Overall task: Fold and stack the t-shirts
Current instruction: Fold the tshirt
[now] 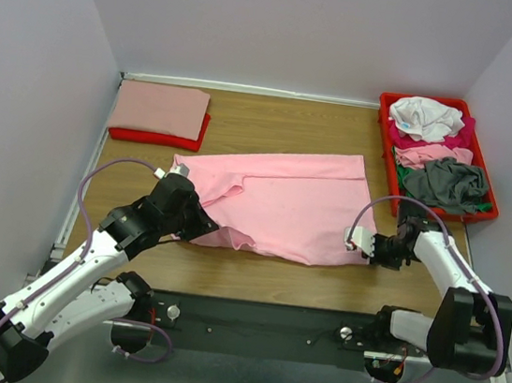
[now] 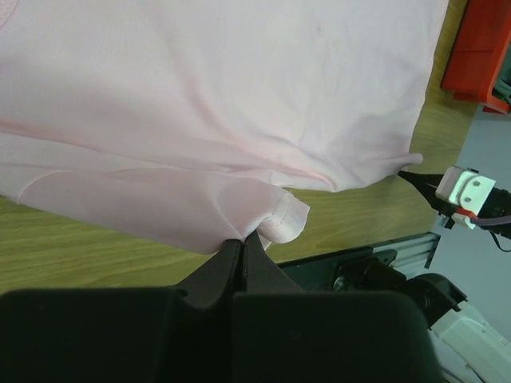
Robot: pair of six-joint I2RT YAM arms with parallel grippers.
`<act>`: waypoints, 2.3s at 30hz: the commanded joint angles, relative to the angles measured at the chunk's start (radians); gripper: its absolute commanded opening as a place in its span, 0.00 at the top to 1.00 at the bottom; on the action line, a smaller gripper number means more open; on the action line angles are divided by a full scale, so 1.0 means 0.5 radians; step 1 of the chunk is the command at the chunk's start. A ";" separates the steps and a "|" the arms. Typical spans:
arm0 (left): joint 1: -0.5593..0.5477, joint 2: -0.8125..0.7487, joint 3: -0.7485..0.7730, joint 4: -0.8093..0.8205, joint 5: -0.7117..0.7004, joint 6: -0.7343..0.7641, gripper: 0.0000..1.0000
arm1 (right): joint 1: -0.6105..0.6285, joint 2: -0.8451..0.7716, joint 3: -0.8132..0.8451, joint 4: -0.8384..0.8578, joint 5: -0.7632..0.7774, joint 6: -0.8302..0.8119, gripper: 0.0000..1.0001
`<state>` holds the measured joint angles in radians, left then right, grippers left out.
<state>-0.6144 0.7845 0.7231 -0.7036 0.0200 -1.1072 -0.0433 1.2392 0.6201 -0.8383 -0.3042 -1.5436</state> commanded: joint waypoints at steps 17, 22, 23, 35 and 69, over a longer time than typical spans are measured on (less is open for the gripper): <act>0.017 -0.093 0.066 -0.114 -0.088 -0.028 1.00 | -0.012 -0.263 0.465 -0.354 -0.232 0.234 1.00; 0.023 -0.155 0.180 -0.237 -0.236 -0.068 1.00 | -0.012 -0.266 0.518 -0.351 -0.223 0.265 1.00; 0.023 -0.170 0.219 -0.277 -0.288 -0.086 1.00 | -0.012 -0.263 0.518 -0.348 -0.220 0.271 1.00; 0.032 -0.161 0.232 -0.268 -0.396 -0.114 1.00 | -0.012 -0.095 0.548 -0.054 -0.192 0.531 1.00; 0.572 0.358 0.106 0.254 -0.295 0.364 1.00 | 0.025 0.948 1.042 0.483 -0.349 1.075 1.00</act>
<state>-0.3428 0.9504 0.7963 -0.6174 -0.1337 -0.9554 -0.0418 1.6779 1.1118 -0.6197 -0.4412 -1.0378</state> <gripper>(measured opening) 0.007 0.005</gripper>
